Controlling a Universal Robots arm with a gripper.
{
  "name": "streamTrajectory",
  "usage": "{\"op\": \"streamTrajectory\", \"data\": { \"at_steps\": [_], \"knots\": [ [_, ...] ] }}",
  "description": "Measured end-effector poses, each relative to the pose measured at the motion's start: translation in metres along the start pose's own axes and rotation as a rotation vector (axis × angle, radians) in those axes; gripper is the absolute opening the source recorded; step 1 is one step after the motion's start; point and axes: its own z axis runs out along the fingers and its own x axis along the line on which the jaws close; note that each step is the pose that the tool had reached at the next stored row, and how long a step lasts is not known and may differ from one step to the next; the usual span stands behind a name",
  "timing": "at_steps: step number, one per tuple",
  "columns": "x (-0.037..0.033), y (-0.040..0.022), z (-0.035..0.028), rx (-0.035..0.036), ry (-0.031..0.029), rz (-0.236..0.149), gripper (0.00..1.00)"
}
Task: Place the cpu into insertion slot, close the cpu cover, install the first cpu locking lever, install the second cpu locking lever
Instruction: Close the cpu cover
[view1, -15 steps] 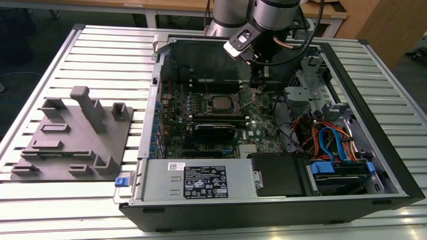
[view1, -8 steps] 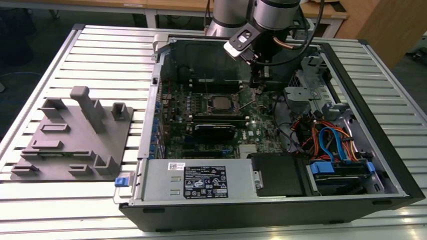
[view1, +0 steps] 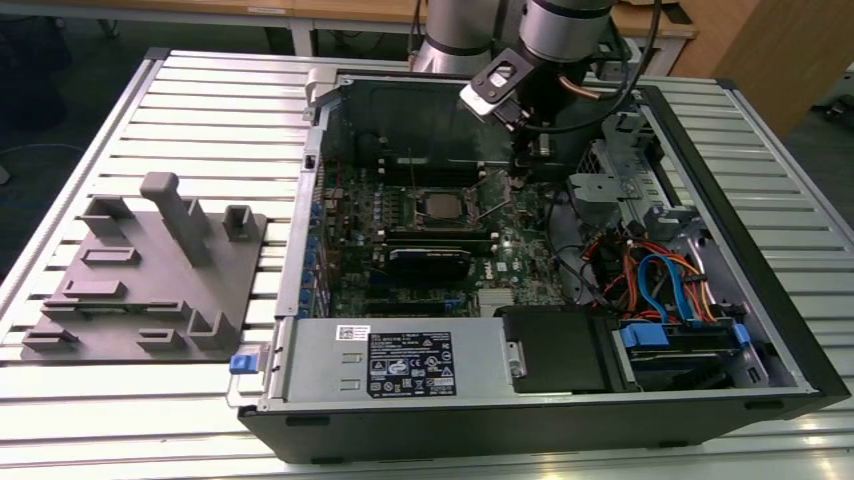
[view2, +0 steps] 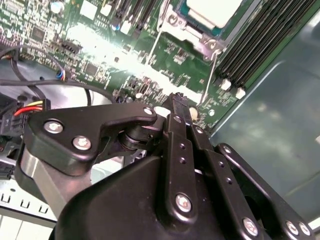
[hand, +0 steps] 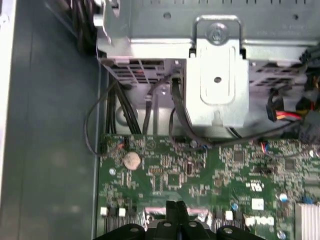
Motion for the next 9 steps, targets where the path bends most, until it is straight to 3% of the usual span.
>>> {"op": "streamTrajectory", "data": {
  "at_steps": [9],
  "knots": [
    [-0.0004,0.0103,0.0117,0.0045,0.0001,0.000,0.11]
  ]
}}
